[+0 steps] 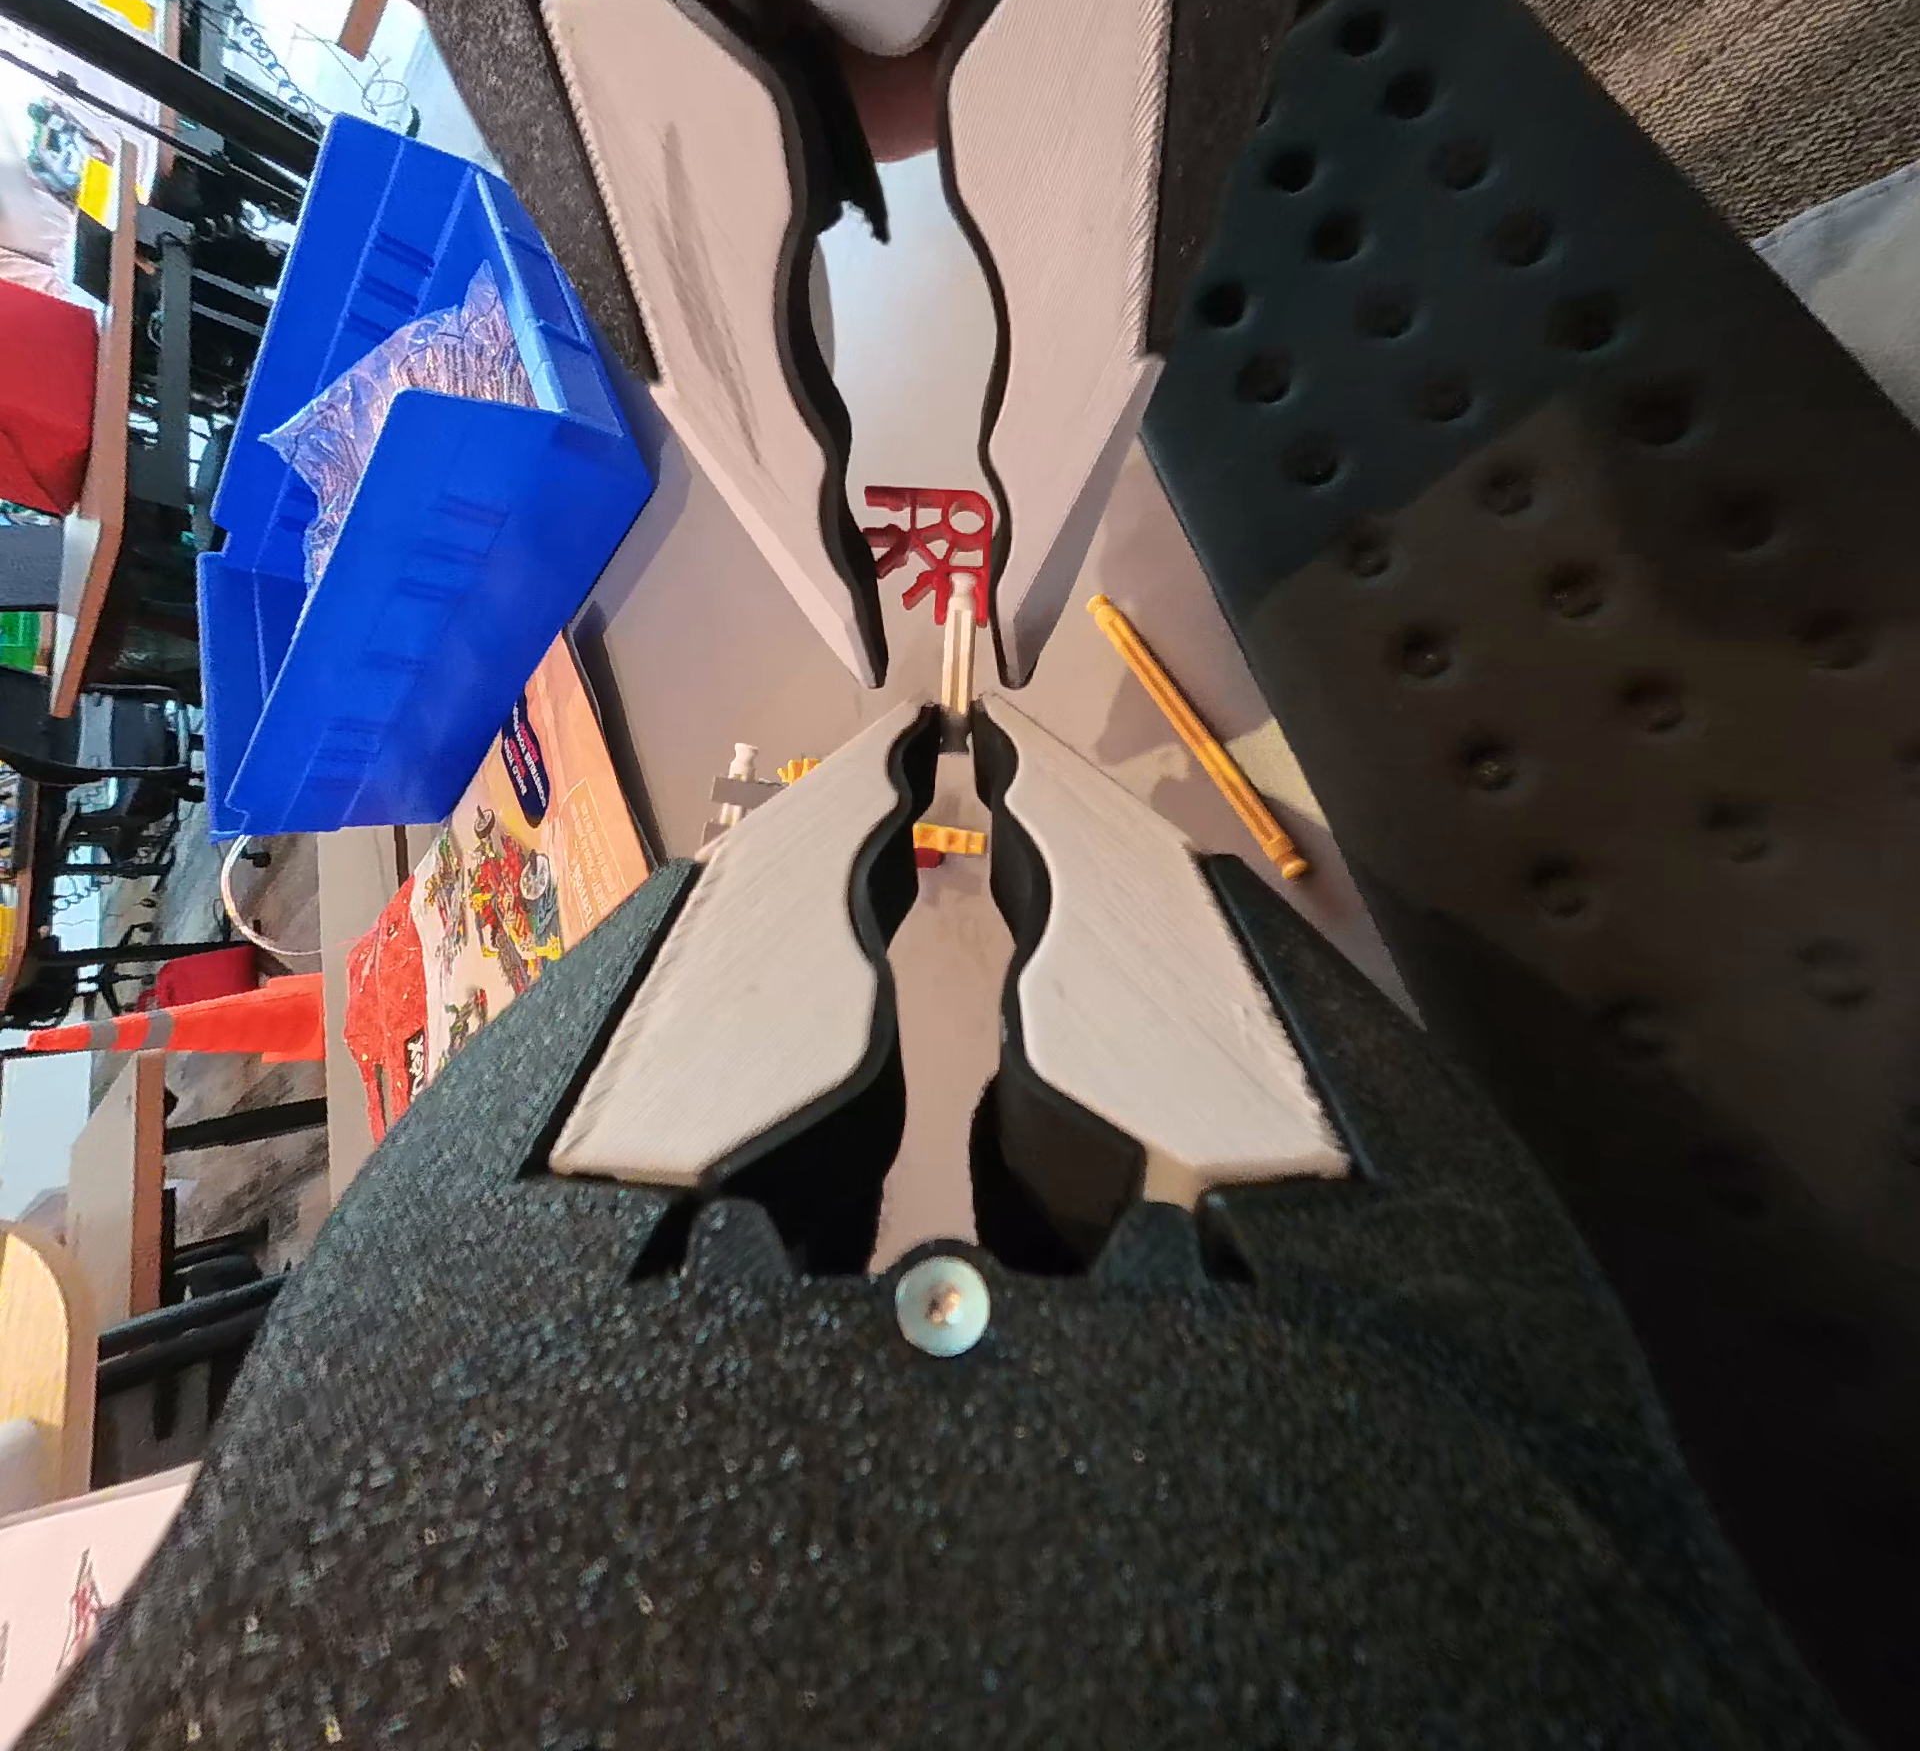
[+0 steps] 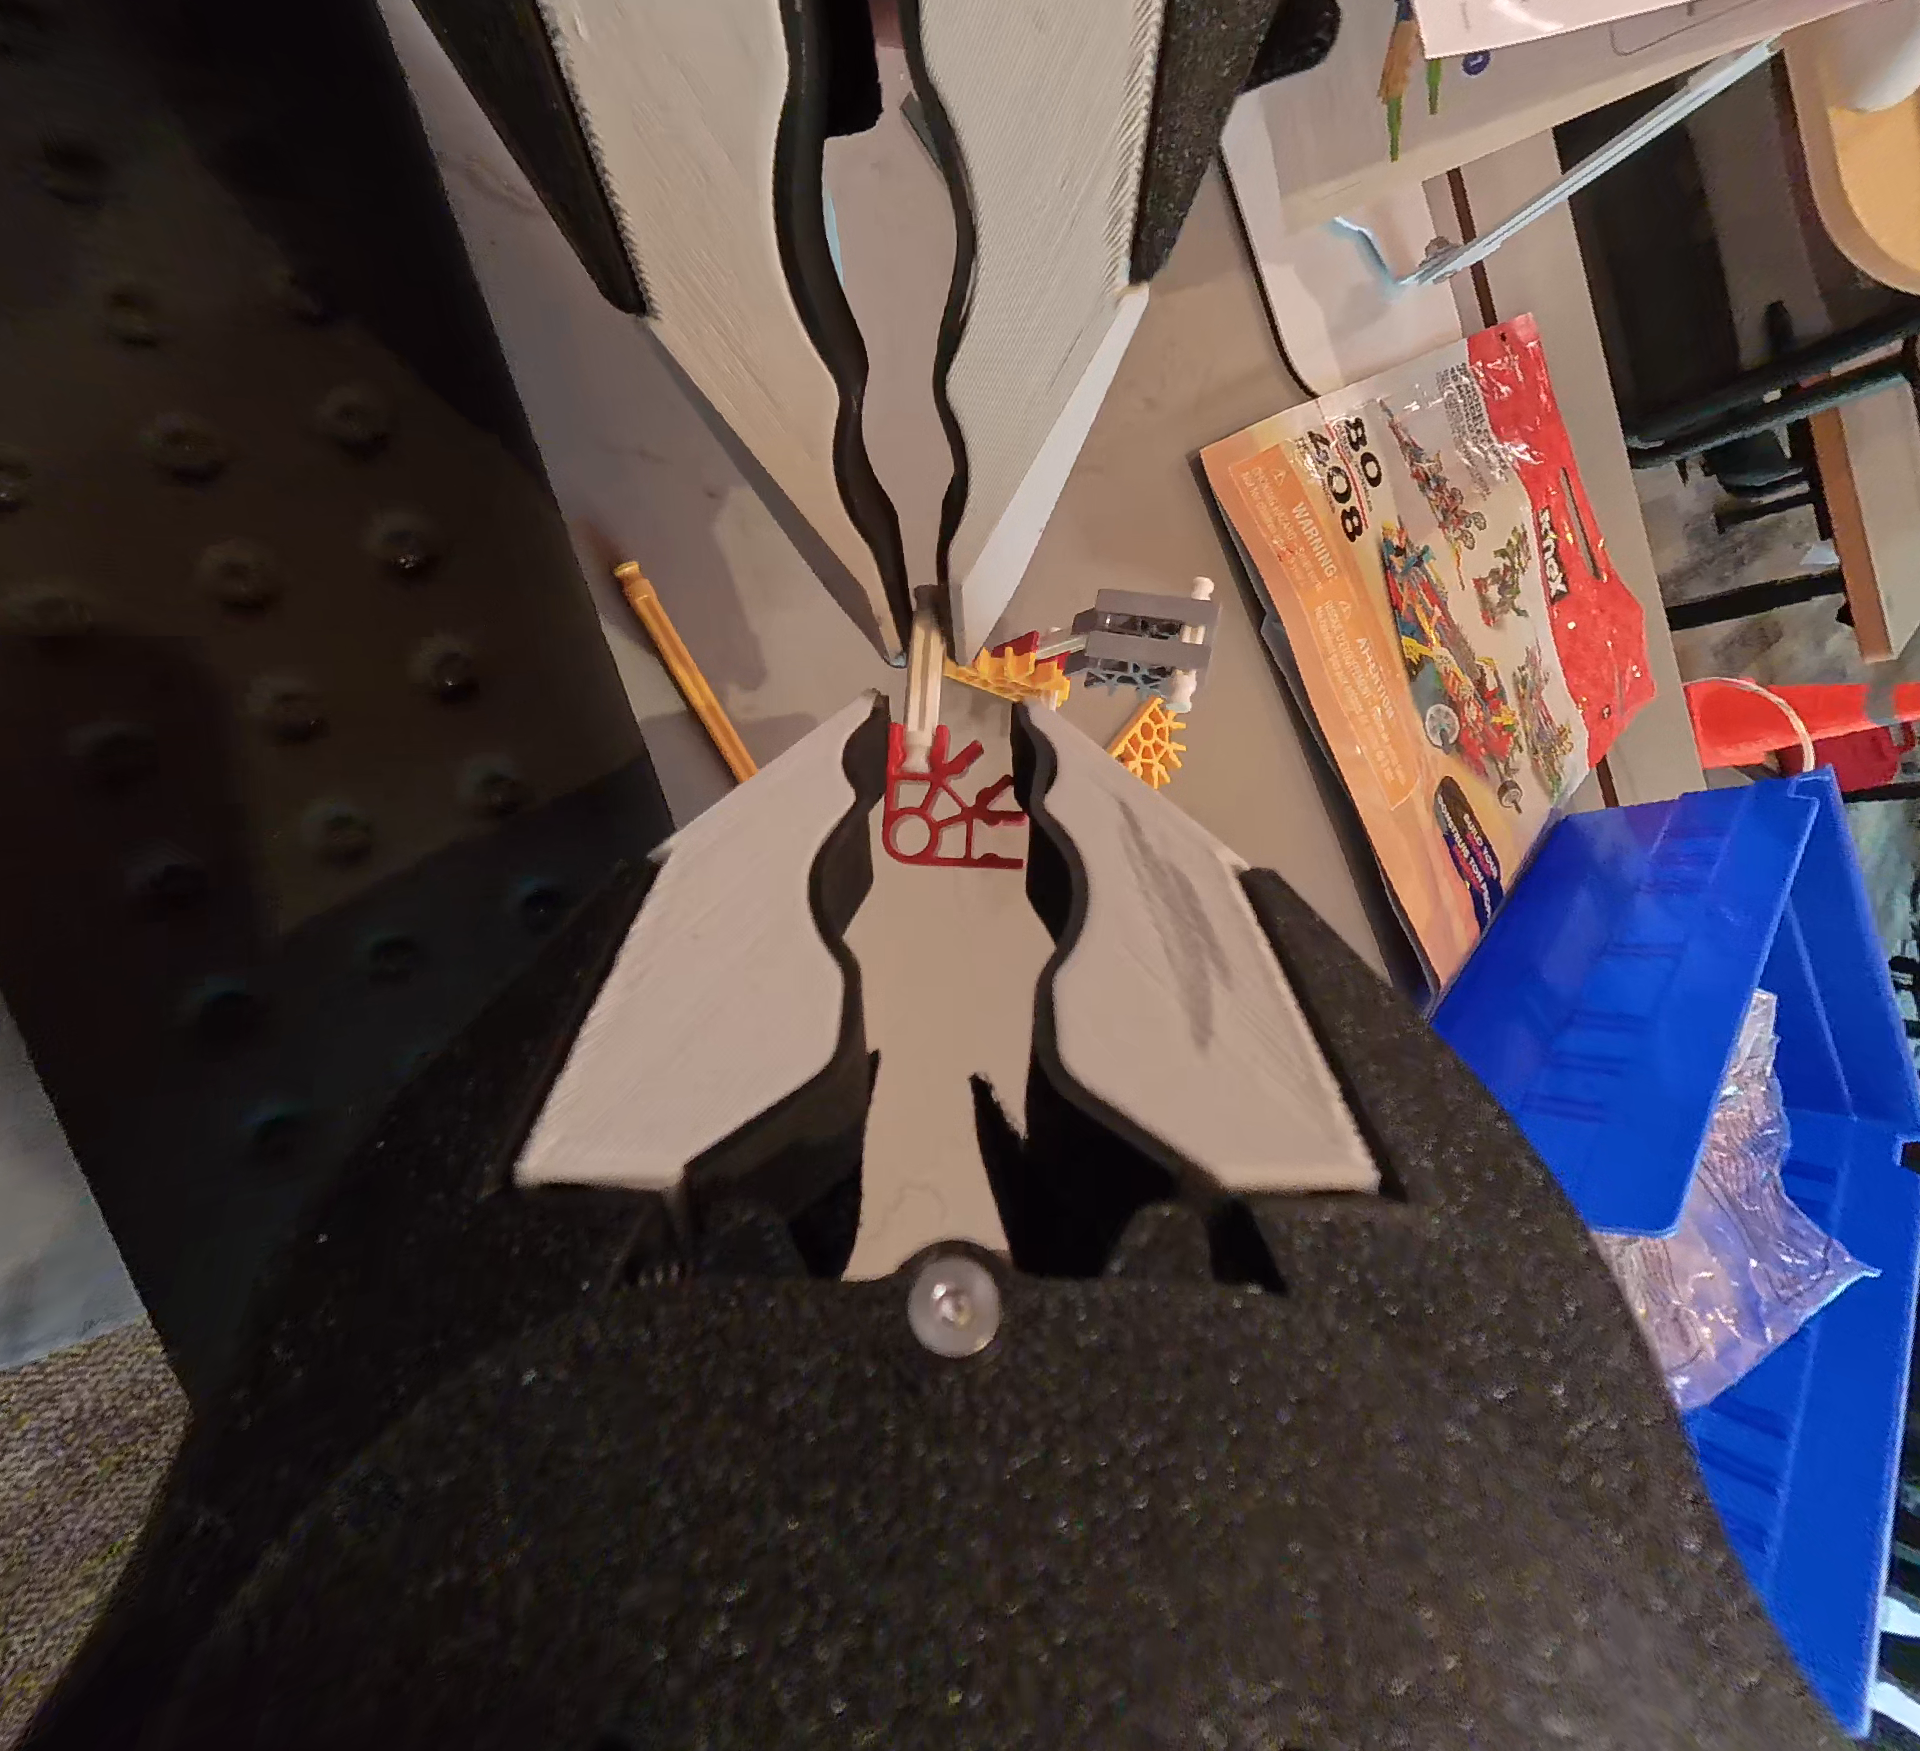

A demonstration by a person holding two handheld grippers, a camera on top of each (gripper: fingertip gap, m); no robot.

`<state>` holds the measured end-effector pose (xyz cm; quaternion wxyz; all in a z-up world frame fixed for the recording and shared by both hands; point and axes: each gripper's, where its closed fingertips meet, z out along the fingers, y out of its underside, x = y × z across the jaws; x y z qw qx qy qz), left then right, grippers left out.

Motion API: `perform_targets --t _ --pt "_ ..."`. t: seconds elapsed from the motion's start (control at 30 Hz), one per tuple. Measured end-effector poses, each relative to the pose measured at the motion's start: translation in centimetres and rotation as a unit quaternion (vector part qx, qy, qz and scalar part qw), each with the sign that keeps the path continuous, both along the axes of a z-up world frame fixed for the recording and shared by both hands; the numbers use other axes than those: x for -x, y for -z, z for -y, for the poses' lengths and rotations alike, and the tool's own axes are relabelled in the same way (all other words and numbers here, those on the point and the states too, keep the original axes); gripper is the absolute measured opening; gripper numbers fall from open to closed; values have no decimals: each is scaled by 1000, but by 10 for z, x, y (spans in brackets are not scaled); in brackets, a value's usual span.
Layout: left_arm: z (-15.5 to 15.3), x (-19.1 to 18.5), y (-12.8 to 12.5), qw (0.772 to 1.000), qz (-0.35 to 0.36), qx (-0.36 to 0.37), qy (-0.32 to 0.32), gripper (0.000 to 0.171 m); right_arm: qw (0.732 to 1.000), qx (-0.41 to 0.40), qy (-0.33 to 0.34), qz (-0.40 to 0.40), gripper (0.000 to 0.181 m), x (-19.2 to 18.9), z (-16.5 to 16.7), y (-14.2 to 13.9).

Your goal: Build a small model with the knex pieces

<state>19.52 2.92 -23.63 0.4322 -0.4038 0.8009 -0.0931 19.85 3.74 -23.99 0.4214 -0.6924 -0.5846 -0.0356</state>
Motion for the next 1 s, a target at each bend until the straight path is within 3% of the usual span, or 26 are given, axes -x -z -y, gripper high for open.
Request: perform_targets --t 0.17,0.4,0.57,1.0 --pt "-8 0 -7 1000 22 1 -17 9 999 5 24 -41 22 -3 -5 -5" --pt "-20 2 -20 997 59 28 -38 33 995 5 56 -77 22 -16 -10 -7" --pt "-33 3 -11 996 48 42 -65 51 993 11 74 -89 23 -26 -14 -4" --pt "-49 3 15 994 9 67 -89 54 978 87 99 -164 22 -33 -16 21"
